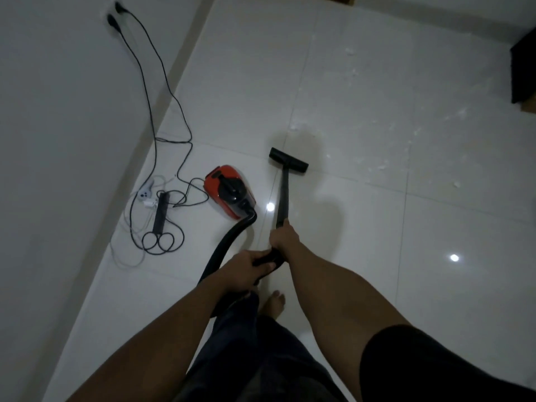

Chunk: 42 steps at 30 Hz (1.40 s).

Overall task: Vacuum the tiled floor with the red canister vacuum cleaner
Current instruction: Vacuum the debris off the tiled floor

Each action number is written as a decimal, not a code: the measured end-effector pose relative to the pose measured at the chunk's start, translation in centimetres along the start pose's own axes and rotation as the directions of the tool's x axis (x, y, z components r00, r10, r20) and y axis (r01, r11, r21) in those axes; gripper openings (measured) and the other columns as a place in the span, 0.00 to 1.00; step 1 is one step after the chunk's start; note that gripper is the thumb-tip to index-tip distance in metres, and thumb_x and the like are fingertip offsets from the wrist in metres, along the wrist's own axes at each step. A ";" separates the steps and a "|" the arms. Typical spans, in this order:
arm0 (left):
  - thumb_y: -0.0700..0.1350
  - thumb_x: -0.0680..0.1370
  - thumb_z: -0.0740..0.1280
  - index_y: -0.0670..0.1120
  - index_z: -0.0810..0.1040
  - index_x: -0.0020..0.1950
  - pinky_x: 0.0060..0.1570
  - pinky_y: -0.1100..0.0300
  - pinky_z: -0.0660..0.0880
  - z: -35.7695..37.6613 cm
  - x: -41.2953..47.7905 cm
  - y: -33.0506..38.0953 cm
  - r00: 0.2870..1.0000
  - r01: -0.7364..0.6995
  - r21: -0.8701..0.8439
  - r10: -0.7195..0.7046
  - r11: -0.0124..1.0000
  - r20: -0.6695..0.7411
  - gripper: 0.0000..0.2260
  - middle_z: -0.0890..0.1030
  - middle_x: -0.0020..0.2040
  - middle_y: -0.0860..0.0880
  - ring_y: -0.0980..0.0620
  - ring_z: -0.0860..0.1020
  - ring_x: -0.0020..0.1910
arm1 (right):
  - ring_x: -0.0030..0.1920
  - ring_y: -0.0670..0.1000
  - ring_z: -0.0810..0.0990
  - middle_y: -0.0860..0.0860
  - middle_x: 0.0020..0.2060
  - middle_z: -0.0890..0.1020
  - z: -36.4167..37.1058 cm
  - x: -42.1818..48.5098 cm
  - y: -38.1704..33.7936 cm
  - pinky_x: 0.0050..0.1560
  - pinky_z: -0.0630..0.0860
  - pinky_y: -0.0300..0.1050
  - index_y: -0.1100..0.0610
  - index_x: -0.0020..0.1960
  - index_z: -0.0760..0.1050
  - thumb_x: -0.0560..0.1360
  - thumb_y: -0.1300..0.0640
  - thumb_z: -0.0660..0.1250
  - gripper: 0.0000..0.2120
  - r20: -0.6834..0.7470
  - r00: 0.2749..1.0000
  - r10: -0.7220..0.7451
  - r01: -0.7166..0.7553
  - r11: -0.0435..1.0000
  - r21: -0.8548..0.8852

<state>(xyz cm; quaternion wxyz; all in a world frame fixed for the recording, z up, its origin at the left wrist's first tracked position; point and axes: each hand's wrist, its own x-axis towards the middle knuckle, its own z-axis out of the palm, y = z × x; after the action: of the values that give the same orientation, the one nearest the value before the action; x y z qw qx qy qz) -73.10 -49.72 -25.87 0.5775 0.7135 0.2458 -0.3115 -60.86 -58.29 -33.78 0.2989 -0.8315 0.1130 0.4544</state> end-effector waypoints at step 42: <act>0.57 0.81 0.64 0.60 0.76 0.67 0.28 0.61 0.78 -2.9 23.2 14.2 0.979 0.202 -0.031 -0.201 0.979 0.036 0.15 0.82 0.37 0.43 0.49 0.79 0.30 | 0.45 0.55 0.78 0.58 0.55 0.78 -15.5 18.7 -10.2 0.48 0.79 0.51 0.50 0.81 0.42 0.78 0.64 0.58 0.38 -0.017 0.999 0.030 -0.032 0.992 -0.119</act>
<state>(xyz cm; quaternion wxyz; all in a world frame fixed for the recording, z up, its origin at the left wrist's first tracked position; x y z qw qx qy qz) -46.60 -50.08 -32.85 0.5589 0.6698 0.3128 -0.3758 -35.06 -57.93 -38.81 0.2407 -0.8495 0.1009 0.4585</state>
